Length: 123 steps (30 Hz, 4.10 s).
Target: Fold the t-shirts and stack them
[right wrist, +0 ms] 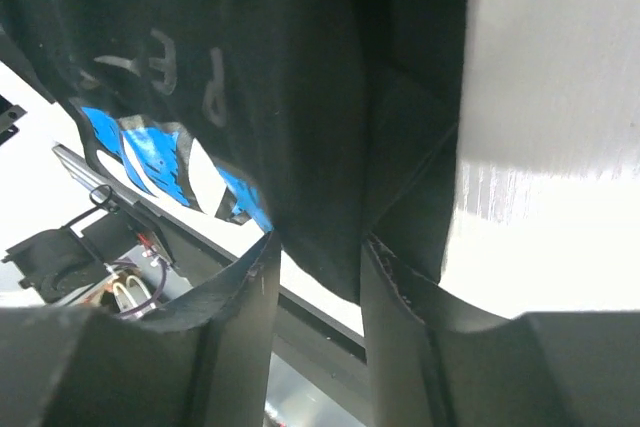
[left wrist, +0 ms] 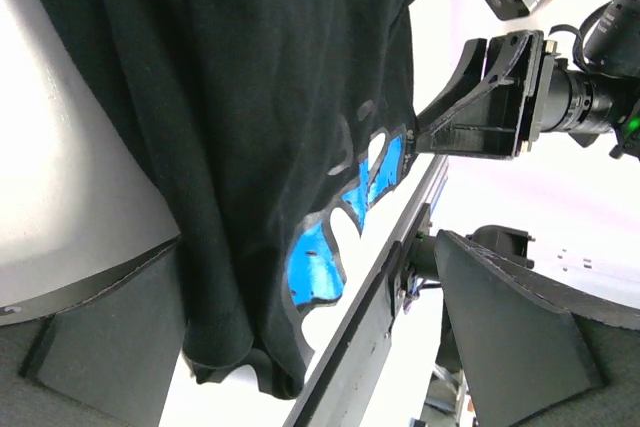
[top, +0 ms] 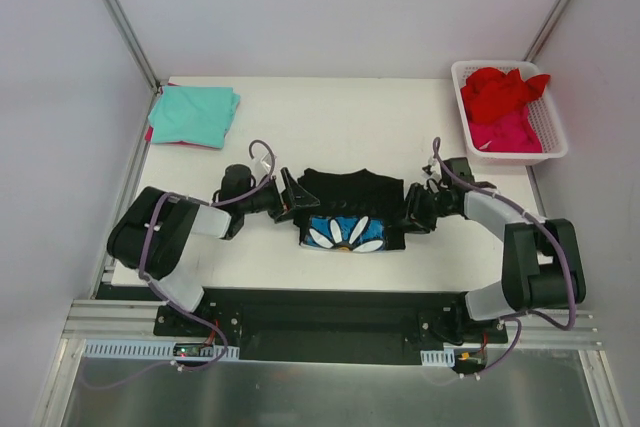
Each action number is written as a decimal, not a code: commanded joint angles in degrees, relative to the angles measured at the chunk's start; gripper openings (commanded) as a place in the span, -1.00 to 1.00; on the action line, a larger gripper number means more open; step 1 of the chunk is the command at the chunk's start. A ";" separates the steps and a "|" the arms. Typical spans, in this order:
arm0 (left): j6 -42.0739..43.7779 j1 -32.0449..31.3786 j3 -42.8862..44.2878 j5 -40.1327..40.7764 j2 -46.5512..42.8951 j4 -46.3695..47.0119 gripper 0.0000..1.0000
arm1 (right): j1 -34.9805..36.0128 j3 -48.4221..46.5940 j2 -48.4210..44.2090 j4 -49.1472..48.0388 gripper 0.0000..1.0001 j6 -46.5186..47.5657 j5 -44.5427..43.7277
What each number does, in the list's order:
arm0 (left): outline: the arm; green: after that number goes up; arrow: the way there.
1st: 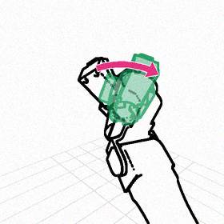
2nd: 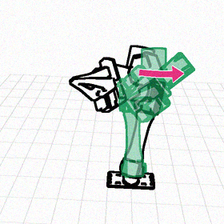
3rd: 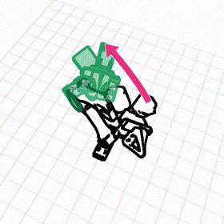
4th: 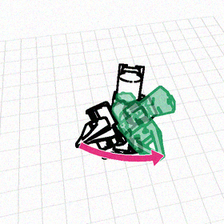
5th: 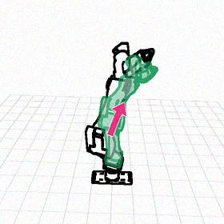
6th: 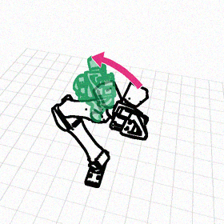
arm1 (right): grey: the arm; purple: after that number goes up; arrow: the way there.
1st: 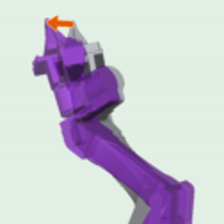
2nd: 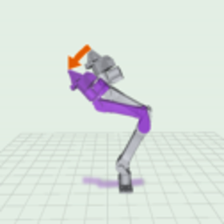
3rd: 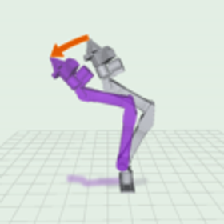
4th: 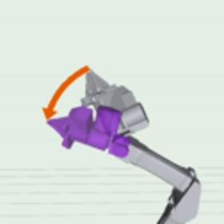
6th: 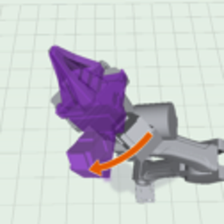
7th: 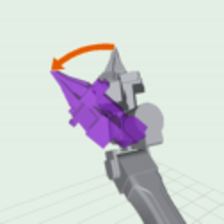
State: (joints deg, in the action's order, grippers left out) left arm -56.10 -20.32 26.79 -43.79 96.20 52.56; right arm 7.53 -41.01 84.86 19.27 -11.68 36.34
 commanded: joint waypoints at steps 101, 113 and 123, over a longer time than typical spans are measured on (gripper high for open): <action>27.61 14.16 36.40 27.85 -5.05 -52.28 0.98 | 0.91 -22.71 1.29 15.36 -0.33 4.13 -2.77; 37.73 21.89 47.82 55.75 3.53 -52.73 0.98 | 3.19 -14.10 -8.83 13.34 -0.31 2.10 0.14; 37.82 27.43 61.26 55.23 16.55 -48.95 0.98 | 3.28 -13.39 -13.23 15.97 -0.31 3.42 3.56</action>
State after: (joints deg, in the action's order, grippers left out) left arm -18.57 4.89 82.48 11.18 110.08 1.85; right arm 10.55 -54.57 74.70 32.75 -8.75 37.60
